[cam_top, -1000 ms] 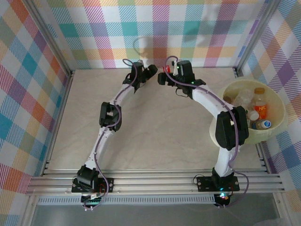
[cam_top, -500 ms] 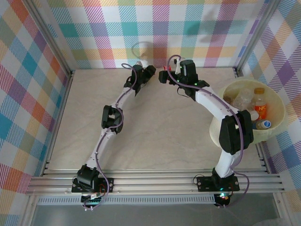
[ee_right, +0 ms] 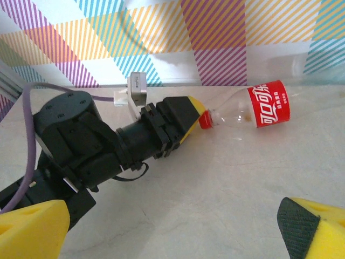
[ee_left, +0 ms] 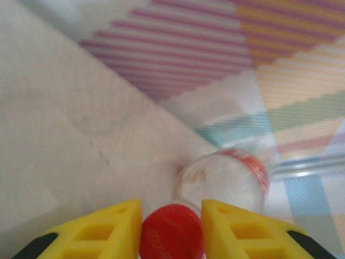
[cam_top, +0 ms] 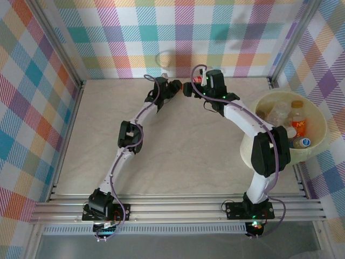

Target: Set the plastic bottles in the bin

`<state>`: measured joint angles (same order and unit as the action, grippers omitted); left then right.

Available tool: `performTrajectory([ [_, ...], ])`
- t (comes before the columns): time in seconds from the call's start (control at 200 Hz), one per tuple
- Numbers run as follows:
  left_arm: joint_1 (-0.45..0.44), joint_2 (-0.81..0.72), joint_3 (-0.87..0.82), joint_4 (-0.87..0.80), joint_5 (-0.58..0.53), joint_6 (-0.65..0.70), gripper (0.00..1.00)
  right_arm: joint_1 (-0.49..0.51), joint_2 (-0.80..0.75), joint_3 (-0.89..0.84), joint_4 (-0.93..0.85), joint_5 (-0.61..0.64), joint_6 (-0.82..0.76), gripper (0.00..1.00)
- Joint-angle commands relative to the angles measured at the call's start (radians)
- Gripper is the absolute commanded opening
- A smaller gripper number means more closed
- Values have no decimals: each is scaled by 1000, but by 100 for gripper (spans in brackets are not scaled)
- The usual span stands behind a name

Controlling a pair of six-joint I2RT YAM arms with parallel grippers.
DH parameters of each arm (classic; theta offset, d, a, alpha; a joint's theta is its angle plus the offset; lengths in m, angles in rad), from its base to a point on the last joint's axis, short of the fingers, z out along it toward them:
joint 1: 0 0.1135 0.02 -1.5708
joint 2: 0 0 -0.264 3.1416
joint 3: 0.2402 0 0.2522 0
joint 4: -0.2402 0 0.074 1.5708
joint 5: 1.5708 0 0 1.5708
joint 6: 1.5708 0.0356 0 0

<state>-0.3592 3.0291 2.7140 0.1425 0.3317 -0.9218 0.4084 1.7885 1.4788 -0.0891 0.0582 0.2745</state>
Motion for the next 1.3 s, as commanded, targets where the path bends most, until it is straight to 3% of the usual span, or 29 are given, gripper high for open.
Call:
performTrajectory([
  [0.0, -23, -124, -197, 29, 83, 43, 34, -26, 3, -8, 26, 32, 67, 100],
  [0.155, -42, -251, -400, 61, 108, 90, 35, -77, 104, 67, -45, 66, 253, 100],
  [0.36, -85, -305, -465, 4, 150, 148, 35, -110, 278, 251, -190, 177, 417, 100],
  [0.61, -97, -540, -819, 197, 109, 169, 39, -163, 473, 448, -273, 255, 623, 100],
  [0.765, -102, -692, -1017, 240, 83, 212, 44, -177, 590, 586, -367, 280, 645, 100],
  [0.895, -102, -777, -1114, 208, 54, 259, 53, -193, 714, 748, -446, 231, 597, 100],
  [1.105, -100, -840, -1207, 183, 6, 289, 76, -198, 1012, 1254, -748, 116, 498, 94],
  [1.175, -96, -861, -1232, 182, -6, 294, 83, -196, 1003, 1225, -770, 101, 489, 90],
  [1.245, -96, -894, -1264, 184, -25, 304, 99, -192, 930, 1085, -727, 100, 470, 86],
  [1.295, -96, -918, -1289, 187, -40, 311, 100, -190, 860, 953, -664, 99, 454, 79],
])
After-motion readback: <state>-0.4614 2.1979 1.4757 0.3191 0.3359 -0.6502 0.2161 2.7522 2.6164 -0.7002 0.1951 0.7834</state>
